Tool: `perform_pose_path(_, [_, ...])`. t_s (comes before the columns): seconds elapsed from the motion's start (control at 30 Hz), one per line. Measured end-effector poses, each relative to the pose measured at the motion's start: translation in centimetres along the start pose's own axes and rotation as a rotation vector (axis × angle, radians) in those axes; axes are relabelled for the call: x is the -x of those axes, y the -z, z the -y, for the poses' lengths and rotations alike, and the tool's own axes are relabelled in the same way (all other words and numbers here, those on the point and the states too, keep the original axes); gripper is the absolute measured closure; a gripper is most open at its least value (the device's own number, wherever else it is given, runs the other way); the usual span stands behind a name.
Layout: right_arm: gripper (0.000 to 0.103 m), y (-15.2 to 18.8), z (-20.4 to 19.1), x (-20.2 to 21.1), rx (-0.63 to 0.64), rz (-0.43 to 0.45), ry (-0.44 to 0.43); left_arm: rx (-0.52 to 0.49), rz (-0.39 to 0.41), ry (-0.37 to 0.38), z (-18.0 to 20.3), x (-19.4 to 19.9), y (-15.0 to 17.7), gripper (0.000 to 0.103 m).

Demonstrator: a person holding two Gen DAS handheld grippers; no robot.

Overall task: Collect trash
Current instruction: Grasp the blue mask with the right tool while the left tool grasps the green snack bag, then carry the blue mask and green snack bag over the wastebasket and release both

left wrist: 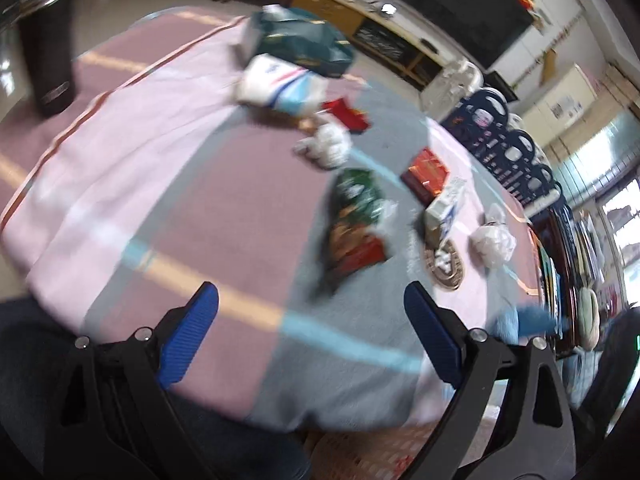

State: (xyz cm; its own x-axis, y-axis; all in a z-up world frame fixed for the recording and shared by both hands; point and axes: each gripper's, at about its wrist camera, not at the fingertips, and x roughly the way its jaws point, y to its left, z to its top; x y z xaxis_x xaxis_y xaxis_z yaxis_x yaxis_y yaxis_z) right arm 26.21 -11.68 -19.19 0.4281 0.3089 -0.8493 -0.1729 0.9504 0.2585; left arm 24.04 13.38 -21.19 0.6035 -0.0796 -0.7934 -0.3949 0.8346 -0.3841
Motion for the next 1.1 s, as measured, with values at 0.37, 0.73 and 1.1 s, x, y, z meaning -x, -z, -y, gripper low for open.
perform_pose_path(0.37, [0.079, 5.0, 4.9, 4.0, -0.111, -0.004, 0.022, -0.257, -0.011, -0.046, 4.4, -6.3, -0.9, 0.019])
perform_pose_path(0.73, [0.079, 4.9, 3.0, 6.9, -0.094, 0.042, -0.012, -0.240, 0.097, 0.042, 3.8, -2.5, 0.2, 0.076])
perform_pose_path(1.1, [0.079, 6.2, 1.1, 10.4, -0.007, 0.102, 0.056, -0.392, 0.284, -0.049, 6.0, 10.0, 7.6, 0.075])
